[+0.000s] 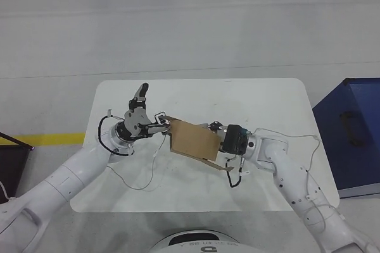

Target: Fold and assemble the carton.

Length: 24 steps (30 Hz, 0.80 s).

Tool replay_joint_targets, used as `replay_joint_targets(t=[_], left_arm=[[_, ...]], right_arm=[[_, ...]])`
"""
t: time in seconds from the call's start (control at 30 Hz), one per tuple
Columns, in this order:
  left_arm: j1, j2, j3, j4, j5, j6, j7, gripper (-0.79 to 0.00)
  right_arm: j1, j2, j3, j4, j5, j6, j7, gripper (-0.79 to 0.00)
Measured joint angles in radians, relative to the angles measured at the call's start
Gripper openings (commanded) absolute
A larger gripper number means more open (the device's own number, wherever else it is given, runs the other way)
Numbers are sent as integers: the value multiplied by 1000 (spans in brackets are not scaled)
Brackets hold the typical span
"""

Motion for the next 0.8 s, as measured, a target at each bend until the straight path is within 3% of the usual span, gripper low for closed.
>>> replay_joint_targets(t=[0.43,0.8], left_arm=[[32,-64,-52,83,16,56,-32,0],[53,-84,-91,124,60,74,-14,0]], right_arm=[[0,3,-1,-1,-7,-1,-26,-785],[23,1,-18,5,5,-9,-13,-785]])
